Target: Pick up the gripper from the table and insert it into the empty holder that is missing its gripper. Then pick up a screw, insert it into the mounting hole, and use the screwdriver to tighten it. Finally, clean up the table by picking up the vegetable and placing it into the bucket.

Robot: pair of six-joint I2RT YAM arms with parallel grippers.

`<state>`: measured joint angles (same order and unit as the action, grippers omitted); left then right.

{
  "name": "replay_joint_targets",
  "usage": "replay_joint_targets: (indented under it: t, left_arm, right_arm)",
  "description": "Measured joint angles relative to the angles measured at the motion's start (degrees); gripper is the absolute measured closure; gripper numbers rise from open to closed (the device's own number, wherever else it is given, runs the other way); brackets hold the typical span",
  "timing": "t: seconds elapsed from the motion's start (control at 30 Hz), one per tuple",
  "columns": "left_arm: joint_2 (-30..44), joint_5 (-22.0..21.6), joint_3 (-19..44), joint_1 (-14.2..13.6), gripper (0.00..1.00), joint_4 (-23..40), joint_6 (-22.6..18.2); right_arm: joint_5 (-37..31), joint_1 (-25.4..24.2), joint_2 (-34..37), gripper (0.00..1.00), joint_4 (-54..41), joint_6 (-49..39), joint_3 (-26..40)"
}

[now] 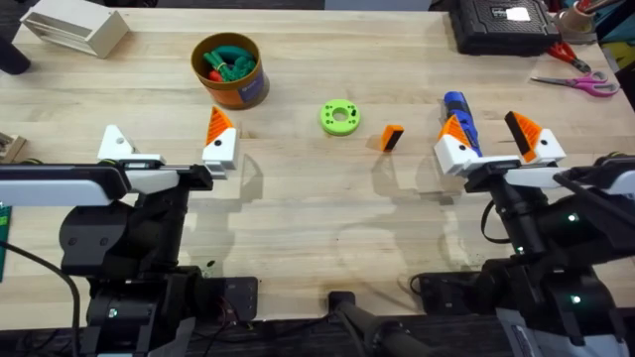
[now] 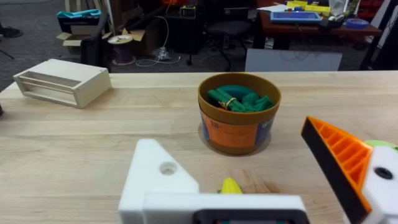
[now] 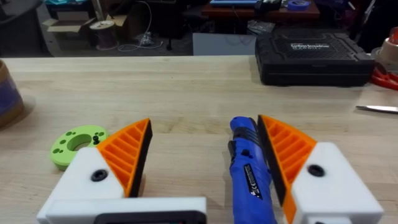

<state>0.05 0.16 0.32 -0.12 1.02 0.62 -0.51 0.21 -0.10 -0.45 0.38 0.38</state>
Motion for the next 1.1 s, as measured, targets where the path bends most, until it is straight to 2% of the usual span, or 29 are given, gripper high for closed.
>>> replay_joint_targets:
  t: [0.6,0.7,0.93,0.97,1.1]
  left_arm:
    - [0.0,0.0,0.1,0.0,0.015,0.0,0.3]
    - [0.0,0.0,1.8,0.0,0.015,0.8,0.7]
    - [1.3,-0.2,14.5,0.0,0.015,5.7,1.2]
    - [4.6,-0.4,20.8,0.0,0.015,9.3,1.2]
    - [11.9,-1.2,29.4,0.0,0.015,16.2,1.3]
  right_arm:
    - [0.0,0.0,0.0,0.011,0.8,0.0,0.1]
    - [0.0,0.0,0.0,0.011,0.4,0.0,1.4]
    - [0.1,0.0,0.4,0.010,0.2,0.0,13.5]
    - [0.2,0.0,3.2,0.011,-4.5,0.0,20.7]
    - [0.2,0.0,10.5,0.011,-15.3,0.0,31.2]
